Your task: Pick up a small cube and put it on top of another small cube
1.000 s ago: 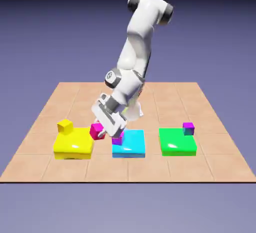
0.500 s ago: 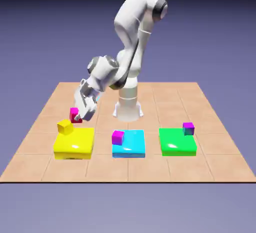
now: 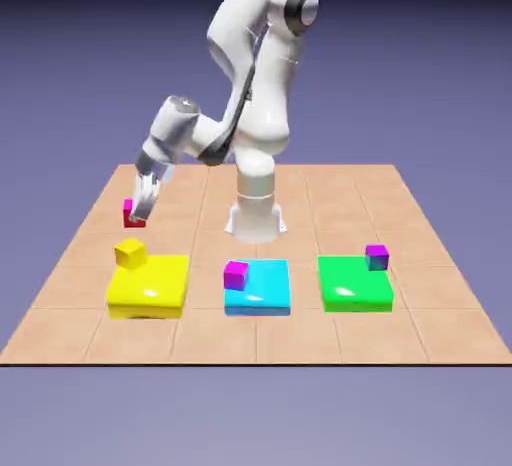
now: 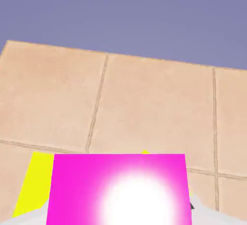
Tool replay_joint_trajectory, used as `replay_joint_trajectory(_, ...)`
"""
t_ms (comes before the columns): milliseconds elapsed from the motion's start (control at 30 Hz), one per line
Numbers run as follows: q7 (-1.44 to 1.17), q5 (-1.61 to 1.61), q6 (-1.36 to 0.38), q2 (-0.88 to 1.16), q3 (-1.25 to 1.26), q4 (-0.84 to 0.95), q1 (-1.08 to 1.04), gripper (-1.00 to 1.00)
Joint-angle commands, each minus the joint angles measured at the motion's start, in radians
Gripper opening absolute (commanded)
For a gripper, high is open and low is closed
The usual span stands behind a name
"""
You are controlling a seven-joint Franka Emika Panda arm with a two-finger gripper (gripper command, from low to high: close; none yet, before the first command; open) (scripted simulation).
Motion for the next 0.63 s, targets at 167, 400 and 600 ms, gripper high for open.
replay_joint_trajectory(167, 0.134, -0.172, 0.031, 0.084, -0.004, 0.030, -0.042, -1.00)
replay_joint_trajectory(400, 0.377, -0.476, 0.087, 0.230, 0.017, 0.089, -0.130, -1.00)
replay_joint_trajectory(600, 0.441, -0.556, 0.101, 0.268, 0.023, 0.105, -0.154, 1.00)
